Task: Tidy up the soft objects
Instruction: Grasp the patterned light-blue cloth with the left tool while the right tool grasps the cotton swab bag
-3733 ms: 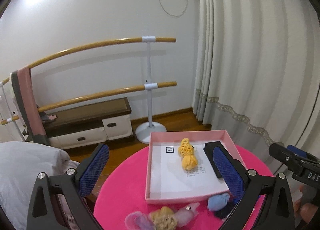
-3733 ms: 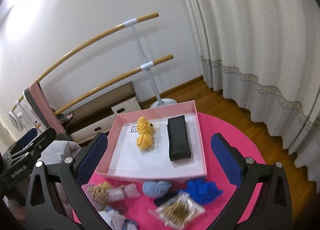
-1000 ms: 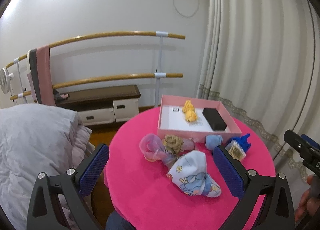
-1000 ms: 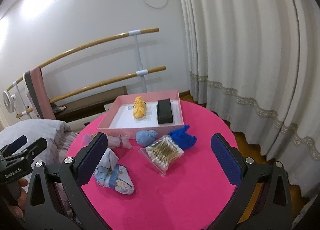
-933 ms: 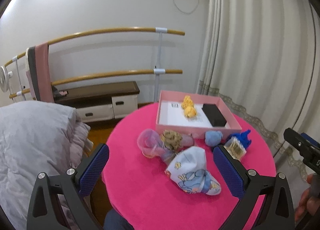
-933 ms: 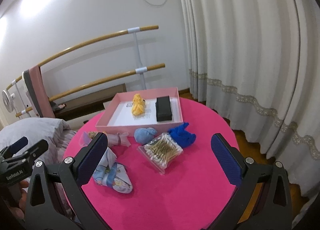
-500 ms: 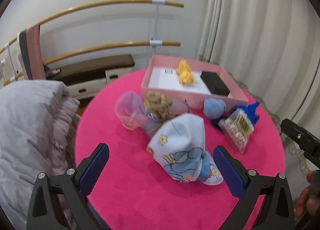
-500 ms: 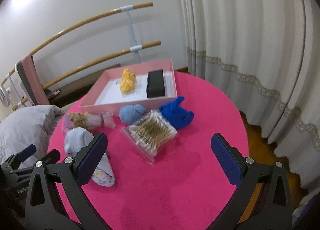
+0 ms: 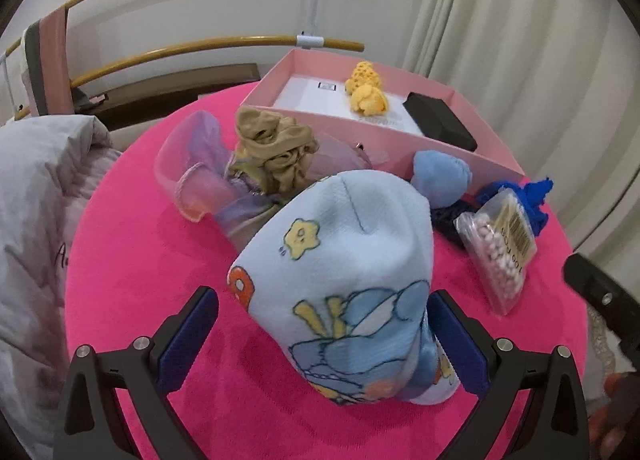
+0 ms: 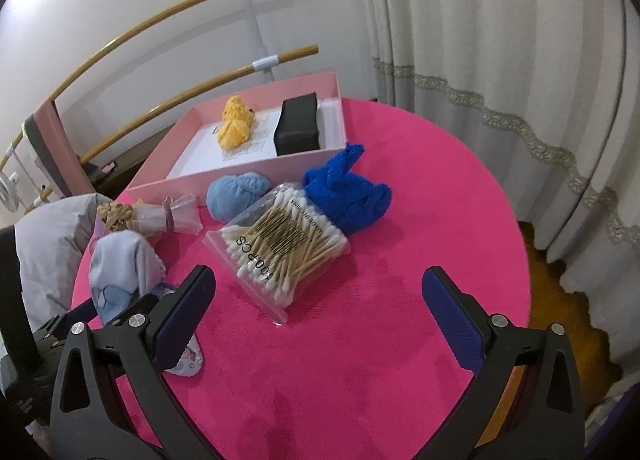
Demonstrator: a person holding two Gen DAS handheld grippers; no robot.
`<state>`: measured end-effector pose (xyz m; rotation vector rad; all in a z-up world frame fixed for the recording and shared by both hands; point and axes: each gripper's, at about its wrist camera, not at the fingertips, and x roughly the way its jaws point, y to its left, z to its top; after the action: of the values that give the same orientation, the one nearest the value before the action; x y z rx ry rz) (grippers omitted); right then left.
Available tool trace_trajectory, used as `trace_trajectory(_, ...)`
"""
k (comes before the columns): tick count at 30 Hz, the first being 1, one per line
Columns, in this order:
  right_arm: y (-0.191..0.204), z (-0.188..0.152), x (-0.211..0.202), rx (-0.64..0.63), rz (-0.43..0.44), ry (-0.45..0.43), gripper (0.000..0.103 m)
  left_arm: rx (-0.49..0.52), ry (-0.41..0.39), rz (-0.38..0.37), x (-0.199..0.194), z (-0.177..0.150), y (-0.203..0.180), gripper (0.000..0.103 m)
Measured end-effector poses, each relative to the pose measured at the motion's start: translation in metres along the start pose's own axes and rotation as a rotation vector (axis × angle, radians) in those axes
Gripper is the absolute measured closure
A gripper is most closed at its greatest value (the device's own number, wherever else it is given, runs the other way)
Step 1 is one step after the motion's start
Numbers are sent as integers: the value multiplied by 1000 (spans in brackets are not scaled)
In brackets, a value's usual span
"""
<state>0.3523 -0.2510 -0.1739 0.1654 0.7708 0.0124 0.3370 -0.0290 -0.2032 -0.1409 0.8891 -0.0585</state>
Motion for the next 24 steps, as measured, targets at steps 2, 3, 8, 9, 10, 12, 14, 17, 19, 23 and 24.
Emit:
trace_trajectory(2, 4, 0, 8, -7, 11, 13, 0, 3, -3, -15, 8, 3, 0, 2)
trace_trajectory(3, 6, 1, 12, -9, 15, 19, 0, 1, 1, -31, 11, 4, 1, 9)
trace_trajectory(8, 12, 5, 37, -19, 26, 55, 0, 15, 9, -73, 16, 7, 3, 20)
trace_trajectory(9, 13, 6, 42, -16, 29, 60, 0, 16, 8, -71, 17, 7, 4, 19)
trace_trajectory(10, 13, 7, 47, -10, 34, 65, 0, 16, 8, -68, 19, 8, 5, 18)
trace_trajectory(12, 15, 9, 57, -10, 29, 84, 0, 18, 11, -60, 19, 7, 4, 16)
trace_trajectory(14, 16, 9, 67, -6, 34, 98, 0, 29, 25, -53, 23, 6, 1, 17)
trace_trajectory(17, 13, 8, 74, 14, 60, 108, 15, 34, 21, -55, 25, 8, -2, 20)
trace_trajectory(19, 12, 6, 72, 10, 69, 100, 26, 32, 21, -60, 26, 7, -2, 22)
trace_trajectory(23, 9, 1, 66, 23, 99, 99, 41, 34, 23, -64, 23, 6, -2, 26)
trace_trajectory(24, 8, 1, 65, 24, 105, 101, 45, 34, 25, -67, 21, 6, -1, 27)
